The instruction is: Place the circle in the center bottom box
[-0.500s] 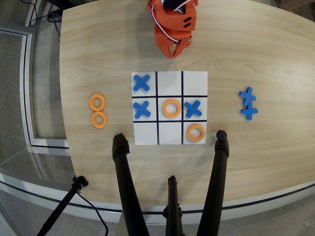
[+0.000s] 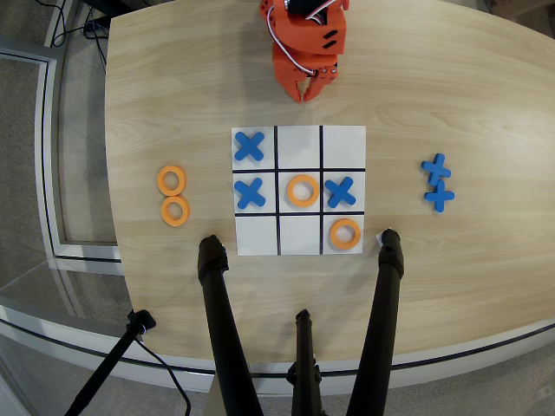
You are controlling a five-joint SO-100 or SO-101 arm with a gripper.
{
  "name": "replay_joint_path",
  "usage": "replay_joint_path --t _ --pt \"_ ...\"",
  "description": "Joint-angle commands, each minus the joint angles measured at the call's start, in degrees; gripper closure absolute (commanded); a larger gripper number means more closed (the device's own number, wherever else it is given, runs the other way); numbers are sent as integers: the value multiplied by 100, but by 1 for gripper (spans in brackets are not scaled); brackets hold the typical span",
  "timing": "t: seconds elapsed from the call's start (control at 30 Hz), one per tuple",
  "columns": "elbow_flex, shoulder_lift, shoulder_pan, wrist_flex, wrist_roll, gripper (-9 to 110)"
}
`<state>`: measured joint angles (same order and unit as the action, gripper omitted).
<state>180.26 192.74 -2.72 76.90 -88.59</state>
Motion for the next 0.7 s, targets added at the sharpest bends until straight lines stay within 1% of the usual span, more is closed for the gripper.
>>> replay_joint_path --t 0.0,0.47,0.5,0.53,0.6,0.67 --pt "325 -35 -26 -18 -9 101" --pt "325 -35 88 -18 -26 102" --pt "325 -35 290 -18 -35 101" --pt "325 -79 325 -26 -35 97" --pt "264 -176 334 -53 -686 97" --pt "53 -404 457 -132 -747 97"
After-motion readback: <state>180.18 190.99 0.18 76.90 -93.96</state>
